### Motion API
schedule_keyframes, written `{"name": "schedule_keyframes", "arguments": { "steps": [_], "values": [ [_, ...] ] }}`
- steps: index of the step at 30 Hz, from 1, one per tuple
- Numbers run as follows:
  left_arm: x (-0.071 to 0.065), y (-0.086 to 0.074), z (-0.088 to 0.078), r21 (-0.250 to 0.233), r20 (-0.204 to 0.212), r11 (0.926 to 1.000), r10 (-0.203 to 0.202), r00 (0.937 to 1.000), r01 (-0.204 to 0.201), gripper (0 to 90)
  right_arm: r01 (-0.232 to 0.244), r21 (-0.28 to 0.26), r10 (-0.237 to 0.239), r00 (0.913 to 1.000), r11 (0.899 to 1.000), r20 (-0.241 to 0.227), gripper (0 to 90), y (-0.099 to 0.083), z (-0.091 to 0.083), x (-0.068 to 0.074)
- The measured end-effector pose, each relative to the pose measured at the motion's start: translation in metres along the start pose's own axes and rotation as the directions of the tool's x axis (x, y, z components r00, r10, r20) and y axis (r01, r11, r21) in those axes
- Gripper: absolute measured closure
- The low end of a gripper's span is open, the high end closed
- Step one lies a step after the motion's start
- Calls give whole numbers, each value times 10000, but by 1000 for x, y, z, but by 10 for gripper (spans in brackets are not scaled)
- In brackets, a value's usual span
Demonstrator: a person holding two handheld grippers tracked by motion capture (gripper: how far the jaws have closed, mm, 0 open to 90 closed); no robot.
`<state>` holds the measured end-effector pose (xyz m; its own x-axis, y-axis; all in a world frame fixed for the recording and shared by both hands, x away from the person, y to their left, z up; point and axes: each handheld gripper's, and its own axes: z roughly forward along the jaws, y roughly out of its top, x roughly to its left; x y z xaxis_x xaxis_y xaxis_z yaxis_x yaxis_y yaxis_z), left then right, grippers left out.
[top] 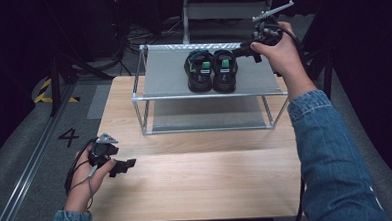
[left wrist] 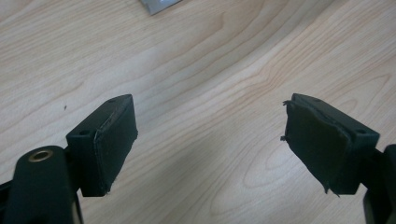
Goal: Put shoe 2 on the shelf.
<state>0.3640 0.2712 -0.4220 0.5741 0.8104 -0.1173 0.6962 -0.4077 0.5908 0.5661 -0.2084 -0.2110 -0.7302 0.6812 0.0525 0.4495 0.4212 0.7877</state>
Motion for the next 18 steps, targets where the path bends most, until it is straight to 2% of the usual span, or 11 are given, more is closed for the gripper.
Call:
{"name": "schedule_keyframes", "arguments": {
  "steps": [3, 10, 16, 18],
  "values": [
    [-1, 6, 2, -100, 162, 9999, 78, 9998, -76, 174, 66, -98, -66, 10000, 9999, 22, 497, -8, -18, 2],
    [-1, 14, 7, 19, 223, 9999, 147, 9996, -147, 173, 34, -251, -32, 9999, 9997, 111, 485, -34, -59, 8],
    [3, 16, 8, 72, 109, 9999, 94, 9999, -95, 174, -2, -239, 10, 9995, 9997, 323, 472, -60, -86, 14],
    [4, 16, 7, 108, 105, 9999, 67, 9999, -68, 173, -66, -273, 74, 9995, 9996, 312, 470, -65, -90, 16]
  ]
}}
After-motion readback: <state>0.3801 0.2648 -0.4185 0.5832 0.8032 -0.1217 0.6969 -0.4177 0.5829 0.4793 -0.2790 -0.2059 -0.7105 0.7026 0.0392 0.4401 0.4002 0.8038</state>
